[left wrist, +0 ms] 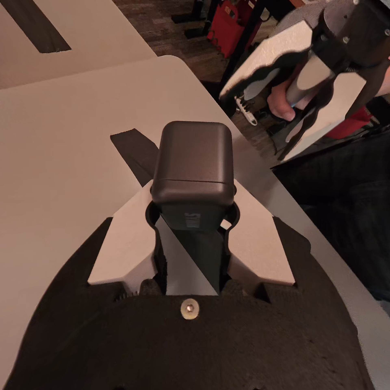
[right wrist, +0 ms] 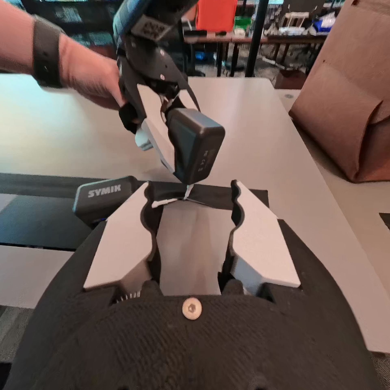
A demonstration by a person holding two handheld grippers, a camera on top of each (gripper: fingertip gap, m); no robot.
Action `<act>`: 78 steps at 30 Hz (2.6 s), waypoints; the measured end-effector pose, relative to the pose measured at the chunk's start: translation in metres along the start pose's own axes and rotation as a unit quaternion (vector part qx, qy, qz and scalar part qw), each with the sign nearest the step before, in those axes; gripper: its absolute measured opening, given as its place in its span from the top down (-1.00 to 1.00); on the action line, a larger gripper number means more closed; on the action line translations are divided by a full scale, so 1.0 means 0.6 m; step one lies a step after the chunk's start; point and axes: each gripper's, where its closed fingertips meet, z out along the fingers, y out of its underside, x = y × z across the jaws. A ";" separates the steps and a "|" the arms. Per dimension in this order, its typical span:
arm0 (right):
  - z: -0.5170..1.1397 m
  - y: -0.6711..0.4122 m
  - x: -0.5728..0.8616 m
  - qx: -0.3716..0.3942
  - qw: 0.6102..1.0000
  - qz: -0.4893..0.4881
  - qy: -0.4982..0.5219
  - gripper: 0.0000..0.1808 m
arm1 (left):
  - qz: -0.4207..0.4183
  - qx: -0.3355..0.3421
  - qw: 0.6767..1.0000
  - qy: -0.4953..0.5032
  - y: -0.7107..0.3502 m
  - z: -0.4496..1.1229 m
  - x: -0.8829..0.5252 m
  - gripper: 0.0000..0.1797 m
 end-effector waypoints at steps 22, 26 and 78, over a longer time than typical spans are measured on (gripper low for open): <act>0.035 0.090 -0.017 -0.084 0.959 0.272 0.016 0.28 | -0.221 -0.064 0.967 0.106 -0.015 0.037 -0.045 0.29; 0.044 0.093 -0.018 -0.065 0.924 0.376 0.007 0.39 | -0.238 -0.058 0.964 0.107 -0.013 0.037 -0.050 0.29; -0.058 0.066 0.038 -0.179 0.977 -0.037 -0.112 0.18 | 0.047 0.032 0.993 -0.104 -0.001 0.007 0.076 0.67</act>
